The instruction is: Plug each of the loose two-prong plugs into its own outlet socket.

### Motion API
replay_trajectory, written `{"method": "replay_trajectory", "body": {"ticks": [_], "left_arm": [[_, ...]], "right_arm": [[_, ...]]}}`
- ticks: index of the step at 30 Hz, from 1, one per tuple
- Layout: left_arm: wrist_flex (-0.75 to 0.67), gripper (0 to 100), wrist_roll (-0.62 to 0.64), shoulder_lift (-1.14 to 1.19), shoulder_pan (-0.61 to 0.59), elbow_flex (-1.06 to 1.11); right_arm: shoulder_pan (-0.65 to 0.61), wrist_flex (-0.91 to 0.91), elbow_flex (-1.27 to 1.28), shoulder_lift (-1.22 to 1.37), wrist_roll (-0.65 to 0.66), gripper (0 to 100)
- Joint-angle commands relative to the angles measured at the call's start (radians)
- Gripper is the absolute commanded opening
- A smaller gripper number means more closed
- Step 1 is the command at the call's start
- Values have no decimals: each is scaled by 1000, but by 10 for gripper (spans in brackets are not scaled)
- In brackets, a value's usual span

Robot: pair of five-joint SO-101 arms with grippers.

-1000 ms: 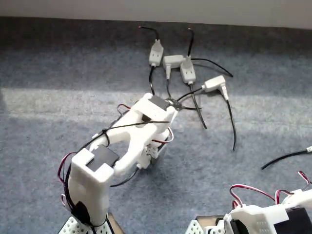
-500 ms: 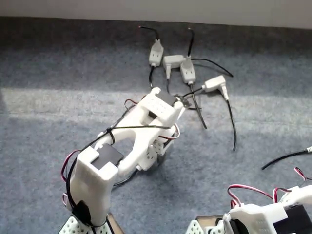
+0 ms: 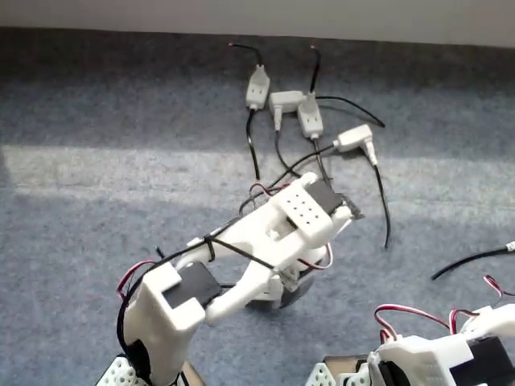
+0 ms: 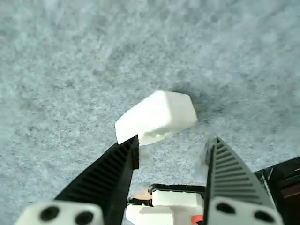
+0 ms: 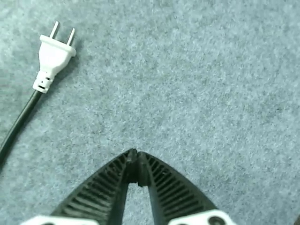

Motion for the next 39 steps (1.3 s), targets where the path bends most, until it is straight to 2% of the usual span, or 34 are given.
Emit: {"method": "replay_trajectory", "body": {"ticks": [1,5,11,16,19,23,26,29,32,37,39], "left_arm": [[18,248,-9,-140,15,-134],[18,248,-9,-196,-107,-274],[18,248,-9,-216,-449,-424],[18,248,-3,-188,-682,-403],[18,251,-2,-177,-733,-337],[-5,252,0,-180,-734,-240],[-83,251,106,-179,-740,-179],[-203,249,224,-182,-777,-81],[-296,249,252,-182,-819,1],[-399,248,253,-183,-845,105],[-408,248,256,-183,-851,113]], "right_arm": [[-19,-18,28,-12,14,6],[-48,-18,56,-15,14,6],[-93,-1,59,-19,15,6],[-237,262,-7,-68,17,6],[-389,489,-53,-173,17,6],[-645,714,-67,-380,15,6],[-849,808,-62,-547,8,6],[-1049,855,-1,-707,8,6],[-1237,849,134,-828,2,6],[-1543,808,314,-855,-247,6],[-1609,797,325,-817,-239,6]]}}
